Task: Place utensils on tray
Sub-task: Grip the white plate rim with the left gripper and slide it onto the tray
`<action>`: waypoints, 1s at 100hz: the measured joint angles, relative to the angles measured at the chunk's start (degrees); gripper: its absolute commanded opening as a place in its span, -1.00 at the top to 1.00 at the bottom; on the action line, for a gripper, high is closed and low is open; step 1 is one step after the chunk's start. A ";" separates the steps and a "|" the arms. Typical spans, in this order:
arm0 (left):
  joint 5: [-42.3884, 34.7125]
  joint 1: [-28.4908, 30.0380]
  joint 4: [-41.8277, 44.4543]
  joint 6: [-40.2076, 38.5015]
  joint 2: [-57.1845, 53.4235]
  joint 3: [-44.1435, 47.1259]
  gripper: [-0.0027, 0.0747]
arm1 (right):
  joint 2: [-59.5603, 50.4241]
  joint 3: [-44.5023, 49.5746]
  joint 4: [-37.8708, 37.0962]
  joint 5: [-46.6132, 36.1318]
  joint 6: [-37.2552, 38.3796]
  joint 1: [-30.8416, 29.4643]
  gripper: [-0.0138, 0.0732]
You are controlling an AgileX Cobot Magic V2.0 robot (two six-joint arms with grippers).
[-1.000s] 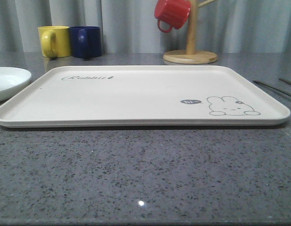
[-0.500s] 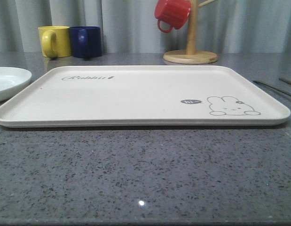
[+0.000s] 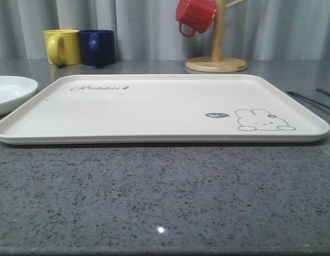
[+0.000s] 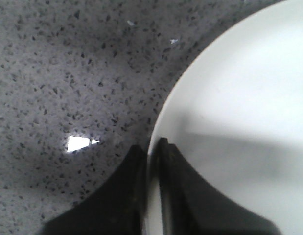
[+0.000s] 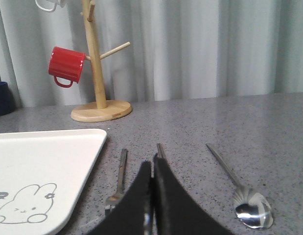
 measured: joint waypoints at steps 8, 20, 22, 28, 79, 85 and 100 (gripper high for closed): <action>0.11 0.11 -0.11 0.61 0.00 -0.11 0.98 | 0.00 0.00 0.00 0.00 0.00 0.00 0.84; 0.36 1.04 -0.74 1.12 -0.94 -0.11 0.98 | 0.00 0.00 0.00 0.00 0.00 0.00 0.84; 0.47 1.36 -0.88 1.16 -1.30 -0.11 0.98 | 0.00 0.00 0.00 0.00 0.00 0.00 0.84; 0.70 2.41 -1.39 1.42 -2.62 -0.01 0.98 | 0.00 0.00 0.00 0.00 0.00 0.00 0.84; 6.28 6.01 -17.80 14.87 -17.98 -1.98 0.98 | 0.00 0.00 0.00 0.00 0.00 0.00 0.84; 6.89 3.88 -20.21 16.38 -17.98 -2.85 0.98 | 0.00 0.00 0.00 0.00 0.00 0.00 0.84; 7.49 -3.12 -21.96 17.69 -17.30 -4.61 0.98 | 0.00 0.00 0.00 0.00 0.00 0.00 0.84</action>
